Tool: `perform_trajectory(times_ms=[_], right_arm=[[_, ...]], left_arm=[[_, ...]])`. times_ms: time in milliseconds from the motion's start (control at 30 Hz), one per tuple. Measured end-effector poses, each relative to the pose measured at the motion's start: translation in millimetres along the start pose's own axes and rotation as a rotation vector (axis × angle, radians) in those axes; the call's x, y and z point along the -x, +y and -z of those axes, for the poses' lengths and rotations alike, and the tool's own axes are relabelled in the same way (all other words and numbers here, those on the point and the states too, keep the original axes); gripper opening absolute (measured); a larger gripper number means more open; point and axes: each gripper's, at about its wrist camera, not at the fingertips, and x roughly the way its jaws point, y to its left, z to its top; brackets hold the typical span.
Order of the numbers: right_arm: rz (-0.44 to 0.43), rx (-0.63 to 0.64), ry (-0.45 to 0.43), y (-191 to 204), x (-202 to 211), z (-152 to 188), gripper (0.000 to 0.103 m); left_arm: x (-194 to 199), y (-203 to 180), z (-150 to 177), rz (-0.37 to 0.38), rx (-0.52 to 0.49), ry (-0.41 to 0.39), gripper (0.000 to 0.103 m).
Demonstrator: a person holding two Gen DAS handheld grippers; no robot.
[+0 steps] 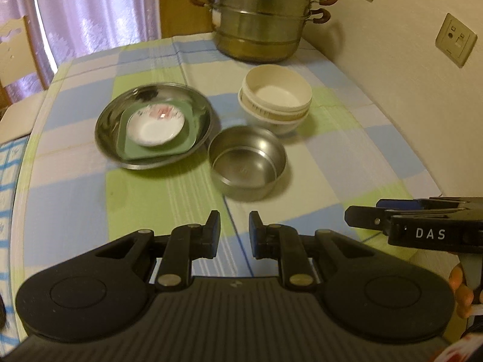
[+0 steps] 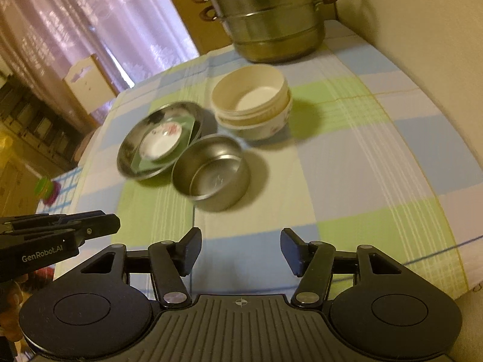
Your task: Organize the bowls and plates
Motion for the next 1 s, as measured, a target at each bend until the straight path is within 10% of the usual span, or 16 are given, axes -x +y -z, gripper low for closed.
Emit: perform_trajectory(times_ms=[1000], right_arm=[[-0.017,0.109,0.034,24.3,14.2,42.3,0.06]], left_arm=[[22.9,-3.8,53.7,-0.054,0.069,0.033,0.018]])
